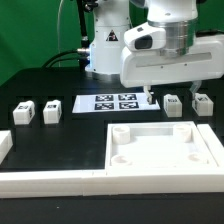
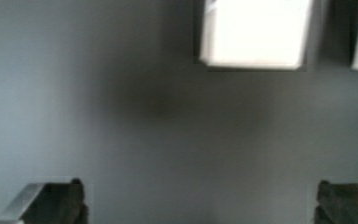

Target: Assemble one leg

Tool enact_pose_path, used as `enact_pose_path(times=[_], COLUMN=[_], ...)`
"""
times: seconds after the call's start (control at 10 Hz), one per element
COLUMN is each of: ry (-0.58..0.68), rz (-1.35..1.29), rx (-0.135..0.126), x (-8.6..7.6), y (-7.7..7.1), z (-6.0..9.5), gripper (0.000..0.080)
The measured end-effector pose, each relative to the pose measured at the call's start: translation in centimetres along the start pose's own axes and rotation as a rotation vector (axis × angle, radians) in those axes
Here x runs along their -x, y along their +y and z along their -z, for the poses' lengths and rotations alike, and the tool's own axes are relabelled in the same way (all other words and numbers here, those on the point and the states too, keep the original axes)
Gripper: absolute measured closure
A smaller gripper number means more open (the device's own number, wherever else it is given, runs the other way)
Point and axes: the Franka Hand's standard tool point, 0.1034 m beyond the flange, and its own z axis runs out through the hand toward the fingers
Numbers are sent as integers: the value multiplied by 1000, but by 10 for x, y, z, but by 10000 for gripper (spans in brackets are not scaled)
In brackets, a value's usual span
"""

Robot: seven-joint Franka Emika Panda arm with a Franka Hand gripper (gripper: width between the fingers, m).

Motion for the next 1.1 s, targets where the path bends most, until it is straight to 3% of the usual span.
enact_pose_path(times=[0.4,0.6,0.9,1.1], ry=[-6,-5,-38,-211], rz=[-5,-2,12,27], rx=[-5,-4,5,33], x=[23,27,28,36], y=[-47,-65,-62,-56], z=[-10,-10,-10,-10], gripper=[151,151,151,151])
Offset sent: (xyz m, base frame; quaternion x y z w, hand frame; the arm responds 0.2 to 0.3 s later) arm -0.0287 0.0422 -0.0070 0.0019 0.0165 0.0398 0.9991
